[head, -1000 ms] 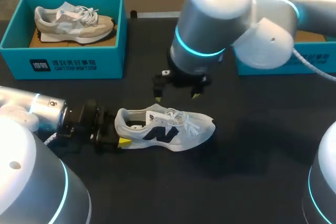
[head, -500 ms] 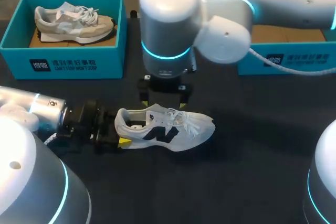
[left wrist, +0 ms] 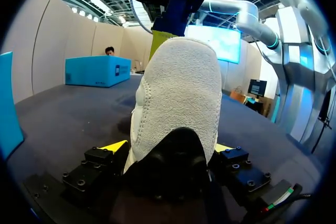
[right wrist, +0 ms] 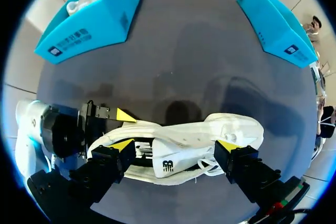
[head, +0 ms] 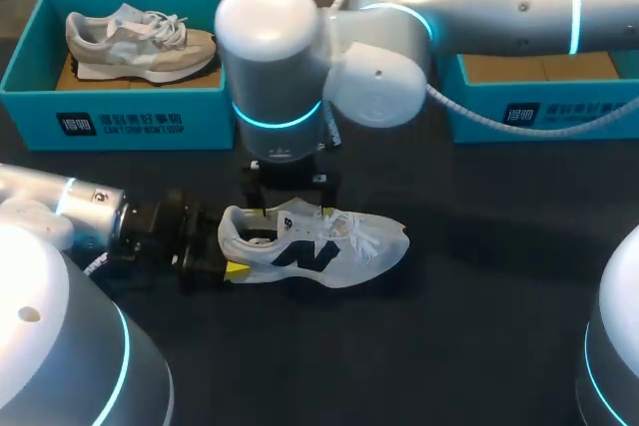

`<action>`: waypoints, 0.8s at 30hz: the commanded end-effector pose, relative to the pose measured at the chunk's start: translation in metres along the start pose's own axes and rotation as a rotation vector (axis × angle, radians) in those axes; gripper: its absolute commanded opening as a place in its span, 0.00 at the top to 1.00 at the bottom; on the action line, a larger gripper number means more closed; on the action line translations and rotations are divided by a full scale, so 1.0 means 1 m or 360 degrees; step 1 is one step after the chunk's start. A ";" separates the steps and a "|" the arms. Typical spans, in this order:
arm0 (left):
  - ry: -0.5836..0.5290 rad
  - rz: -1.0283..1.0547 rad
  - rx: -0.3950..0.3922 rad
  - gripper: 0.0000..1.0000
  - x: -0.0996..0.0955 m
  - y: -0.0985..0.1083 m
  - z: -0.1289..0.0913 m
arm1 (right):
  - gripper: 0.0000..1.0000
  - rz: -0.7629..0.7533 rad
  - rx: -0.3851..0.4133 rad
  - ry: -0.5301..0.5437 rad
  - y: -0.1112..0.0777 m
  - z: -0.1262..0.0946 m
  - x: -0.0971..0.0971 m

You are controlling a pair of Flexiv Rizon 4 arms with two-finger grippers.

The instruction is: Take the shoe out of the shoebox, open the shoe tongue, remove and reinsert the insole, then place the shoe into the shoebox

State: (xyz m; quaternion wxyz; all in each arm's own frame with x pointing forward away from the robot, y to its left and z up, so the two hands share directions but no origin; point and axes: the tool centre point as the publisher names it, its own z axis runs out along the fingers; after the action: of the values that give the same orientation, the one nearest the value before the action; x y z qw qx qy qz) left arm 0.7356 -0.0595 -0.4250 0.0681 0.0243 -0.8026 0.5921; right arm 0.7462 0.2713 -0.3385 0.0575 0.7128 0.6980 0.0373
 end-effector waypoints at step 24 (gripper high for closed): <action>-0.0005 -0.0001 -0.0002 1.00 -0.002 0.002 0.000 | 0.00 0.0233 -0.0083 -0.0887 -0.026 0.012 0.001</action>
State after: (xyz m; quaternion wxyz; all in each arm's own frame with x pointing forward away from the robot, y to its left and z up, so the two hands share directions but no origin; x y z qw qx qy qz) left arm 0.7357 -0.0595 -0.4249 0.0681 0.0243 -0.8026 0.5921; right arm 0.7272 0.2660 -0.3471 0.1569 0.6660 0.7258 -0.0712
